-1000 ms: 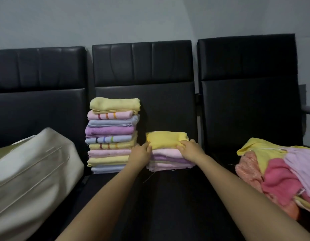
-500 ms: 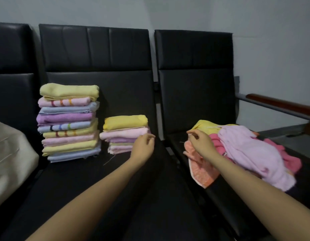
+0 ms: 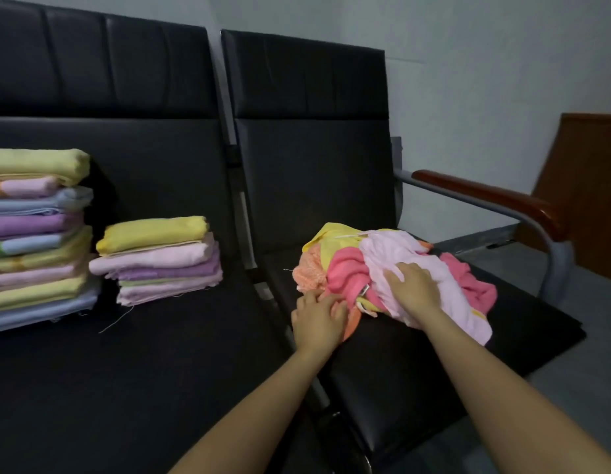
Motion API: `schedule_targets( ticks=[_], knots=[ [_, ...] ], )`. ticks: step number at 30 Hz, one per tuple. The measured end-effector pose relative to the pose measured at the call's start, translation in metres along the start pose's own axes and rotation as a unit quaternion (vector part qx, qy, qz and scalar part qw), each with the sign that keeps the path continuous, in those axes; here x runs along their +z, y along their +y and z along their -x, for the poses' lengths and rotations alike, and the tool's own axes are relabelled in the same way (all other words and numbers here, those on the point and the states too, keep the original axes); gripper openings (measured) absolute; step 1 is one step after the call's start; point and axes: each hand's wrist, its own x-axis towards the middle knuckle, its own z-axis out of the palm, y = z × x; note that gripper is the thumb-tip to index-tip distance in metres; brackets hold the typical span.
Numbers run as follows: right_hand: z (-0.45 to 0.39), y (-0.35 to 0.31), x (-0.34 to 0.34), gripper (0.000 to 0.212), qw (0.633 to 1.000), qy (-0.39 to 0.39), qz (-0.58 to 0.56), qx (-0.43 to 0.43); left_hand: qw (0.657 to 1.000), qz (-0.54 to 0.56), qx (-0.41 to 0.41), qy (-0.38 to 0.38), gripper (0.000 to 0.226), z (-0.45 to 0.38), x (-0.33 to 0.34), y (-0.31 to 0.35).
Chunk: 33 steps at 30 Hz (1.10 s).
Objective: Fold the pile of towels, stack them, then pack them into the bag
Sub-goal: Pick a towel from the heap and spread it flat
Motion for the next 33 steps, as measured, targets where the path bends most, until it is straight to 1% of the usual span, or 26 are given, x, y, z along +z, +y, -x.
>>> schedule_targets(
  ticks=[1,3,5,6,7,9,12,14,17,18,19,20,21,22,23,25,26,27,28,31,33],
  knots=[
    [0.000,0.000,-0.007,0.039,0.998,-0.017,-0.065,0.012,1.000,0.013,0.001,0.008,0.030,-0.001,0.001,-0.003],
    [-0.005,0.010,-0.013,0.033,0.980,-0.034,-0.188,0.046,1.000,0.026,0.009,0.006,0.030,-0.005,0.003,-0.011],
    [-0.008,0.021,-0.019,0.020,0.969,-0.037,-0.236,0.069,1.000,0.019,0.018,0.011,0.031,-0.006,0.003,-0.014],
    [-0.007,0.027,-0.021,0.021,0.963,-0.033,-0.255,0.079,1.000,0.012,0.019,0.015,0.032,-0.006,0.004,-0.013],
    [-0.003,0.030,-0.025,0.028,0.952,-0.022,-0.290,0.094,1.000,0.002,0.017,0.018,0.032,-0.005,0.004,-0.013],
    [0.012,0.028,-0.037,0.041,0.916,-0.007,-0.382,0.125,1.000,-0.019,0.016,0.016,0.033,-0.004,0.004,-0.012],
    [0.023,0.011,-0.068,0.043,0.865,-0.019,-0.482,0.138,0.998,-0.060,0.029,0.003,0.034,-0.003,0.001,-0.009],
    [0.020,-0.006,-0.098,0.043,0.840,0.004,-0.526,0.130,0.995,-0.085,0.036,-0.027,0.035,-0.001,-0.004,-0.006],
    [0.013,-0.044,-0.157,0.045,0.802,0.026,-0.588,0.097,0.989,-0.088,0.030,-0.117,0.038,0.000,-0.012,0.000],
    [0.010,-0.059,-0.176,0.046,0.786,0.022,-0.612,0.087,0.989,-0.066,0.024,-0.130,0.039,-0.001,-0.017,0.001],
    [0.006,-0.073,-0.193,0.047,0.763,0.014,-0.642,0.075,0.992,-0.028,0.018,-0.121,0.039,-0.001,-0.025,0.006],
    [0.002,-0.088,-0.207,0.046,0.735,-0.001,-0.675,0.061,0.995,0.035,0.008,-0.096,0.038,-0.002,-0.034,0.010],
    [0.000,-0.104,-0.221,0.045,0.718,-0.021,-0.694,0.047,0.991,0.115,-0.004,-0.065,0.037,0.000,-0.049,0.021],
    [-0.001,-0.121,-0.233,0.046,0.707,-0.042,-0.705,0.030,0.978,0.205,-0.015,-0.045,0.037,0.003,-0.067,0.035],
    [0.001,-0.139,-0.244,0.047,0.701,-0.059,-0.710,0.010,0.956,0.289,-0.026,-0.038,0.039,0.005,-0.087,0.050],
    [0.006,-0.176,-0.263,0.046,0.688,-0.082,-0.720,-0.034,0.901,0.431,-0.038,-0.039,0.046,0.014,-0.132,0.077],
    [0.010,-0.195,-0.270,0.043,0.683,-0.092,-0.723,-0.057,0.876,0.479,-0.034,-0.035,0.049,0.019,-0.154,0.084],
    [0.016,-0.214,-0.277,0.039,0.678,-0.103,-0.724,-0.078,0.865,0.501,-0.026,-0.032,0.051,0.027,-0.178,0.092],
    [0.023,-0.232,-0.283,0.036,0.672,-0.116,-0.724,-0.099,0.862,0.505,-0.024,-0.032,0.050,0.036,-0.201,0.095],
    [0.041,-0.281,-0.285,0.038,0.666,-0.153,-0.717,-0.142,0.871,0.490,-0.012,-0.038,0.043,0.059,-0.262,0.089],
    [0.052,-0.308,-0.272,0.038,0.671,-0.161,-0.708,-0.151,0.852,0.523,-0.014,-0.026,0.051,0.069,-0.299,0.076]
  ],
)
